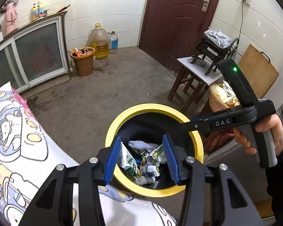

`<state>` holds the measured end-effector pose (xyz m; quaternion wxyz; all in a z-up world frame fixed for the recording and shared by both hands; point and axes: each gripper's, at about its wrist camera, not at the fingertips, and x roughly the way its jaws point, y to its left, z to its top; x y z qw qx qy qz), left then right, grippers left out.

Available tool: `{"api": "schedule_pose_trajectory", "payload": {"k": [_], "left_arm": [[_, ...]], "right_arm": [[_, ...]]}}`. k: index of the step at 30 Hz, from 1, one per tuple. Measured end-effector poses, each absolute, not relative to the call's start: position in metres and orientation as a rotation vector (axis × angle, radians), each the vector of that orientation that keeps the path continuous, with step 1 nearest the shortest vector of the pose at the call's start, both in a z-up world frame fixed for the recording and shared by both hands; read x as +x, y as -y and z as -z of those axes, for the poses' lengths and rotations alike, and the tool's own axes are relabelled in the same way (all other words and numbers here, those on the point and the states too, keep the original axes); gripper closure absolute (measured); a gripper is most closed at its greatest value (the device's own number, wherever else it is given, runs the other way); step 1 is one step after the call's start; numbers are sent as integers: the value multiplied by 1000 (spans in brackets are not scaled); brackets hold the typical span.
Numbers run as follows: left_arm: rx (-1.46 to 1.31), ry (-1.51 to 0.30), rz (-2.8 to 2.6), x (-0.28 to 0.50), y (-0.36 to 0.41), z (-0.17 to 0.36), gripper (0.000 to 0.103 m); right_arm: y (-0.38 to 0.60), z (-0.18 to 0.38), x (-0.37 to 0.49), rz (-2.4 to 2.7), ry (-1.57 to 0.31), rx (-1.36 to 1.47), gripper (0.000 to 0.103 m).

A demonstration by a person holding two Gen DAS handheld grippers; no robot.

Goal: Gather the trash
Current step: 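Open both tools over the bin to drop the items, then move both open tools back over the table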

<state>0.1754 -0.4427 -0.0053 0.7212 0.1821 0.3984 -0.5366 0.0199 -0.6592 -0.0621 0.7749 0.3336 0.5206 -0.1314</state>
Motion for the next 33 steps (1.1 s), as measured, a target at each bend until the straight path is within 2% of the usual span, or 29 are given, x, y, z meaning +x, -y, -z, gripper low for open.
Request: {"api": "schedule_pose_trajectory", "payload": {"k": [6, 15, 19, 21, 23, 27, 29, 33], "left_arm": [[357, -867, 1127, 188, 393, 0, 59], [273, -818, 924, 213, 252, -13, 59], [261, -788, 766, 223, 170, -16, 45], [265, -778, 712, 227, 143, -17, 44], [243, -774, 663, 236, 107, -18, 35], [188, -765, 601, 256, 58, -19, 30], [174, -752, 583, 264, 39, -17, 23], [148, -752, 558, 283, 17, -9, 22]], "right_arm": [[644, 52, 26, 282, -1115, 663, 55], [582, 32, 73, 212, -1065, 476, 54], [537, 31, 108, 113, -1042, 398, 48], [509, 31, 131, 48, -1038, 371, 47], [484, 30, 150, -4, -1032, 339, 47], [432, 23, 191, -127, -1002, 291, 45], [402, 15, 212, -190, -971, 261, 42], [351, 1, 253, -259, -909, 163, 42]]}}
